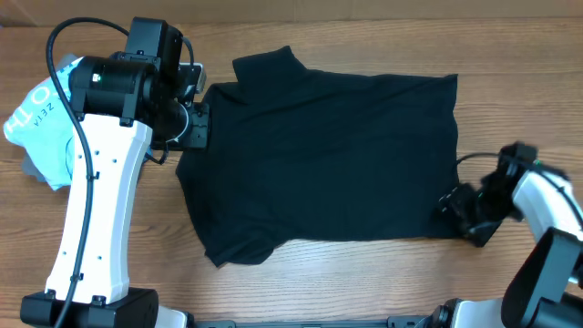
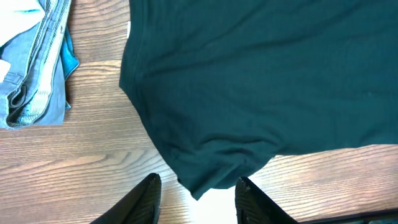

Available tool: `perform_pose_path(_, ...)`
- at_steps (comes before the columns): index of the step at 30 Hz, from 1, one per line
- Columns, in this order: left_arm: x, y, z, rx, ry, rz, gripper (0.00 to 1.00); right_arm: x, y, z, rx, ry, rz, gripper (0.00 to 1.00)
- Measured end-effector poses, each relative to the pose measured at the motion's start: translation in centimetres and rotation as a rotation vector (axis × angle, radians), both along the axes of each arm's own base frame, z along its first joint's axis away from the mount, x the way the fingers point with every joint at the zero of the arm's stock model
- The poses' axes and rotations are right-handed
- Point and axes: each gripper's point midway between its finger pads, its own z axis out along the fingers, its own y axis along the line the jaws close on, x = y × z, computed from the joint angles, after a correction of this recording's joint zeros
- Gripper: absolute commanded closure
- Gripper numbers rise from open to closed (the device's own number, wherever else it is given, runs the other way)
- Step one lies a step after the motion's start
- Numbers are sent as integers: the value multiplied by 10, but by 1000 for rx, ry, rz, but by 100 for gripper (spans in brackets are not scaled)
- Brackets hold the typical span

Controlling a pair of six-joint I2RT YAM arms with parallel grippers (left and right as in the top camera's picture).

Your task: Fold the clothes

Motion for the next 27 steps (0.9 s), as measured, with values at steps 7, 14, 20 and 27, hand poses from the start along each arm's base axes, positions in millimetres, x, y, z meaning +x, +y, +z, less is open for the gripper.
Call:
perform_pose_path(7, 0, 0, 0, 0, -1, -4, 55, -3, 18, -2, 96, -9, -13, 96)
perform_pose_path(14, 3, 0, 1, -1, -14, -4, 54, 48, -5, 71, 17, -93, 19, 96)
perform_pose_path(20, 5, 0, 1, 0, -23, -3, 53, 84, -9, 134, -121, -202, 124, 88)
perform_pose_path(27, 4, -2, 0, -7, -14, -6, 53, 74, -1, 121, -171, -144, 195, 88)
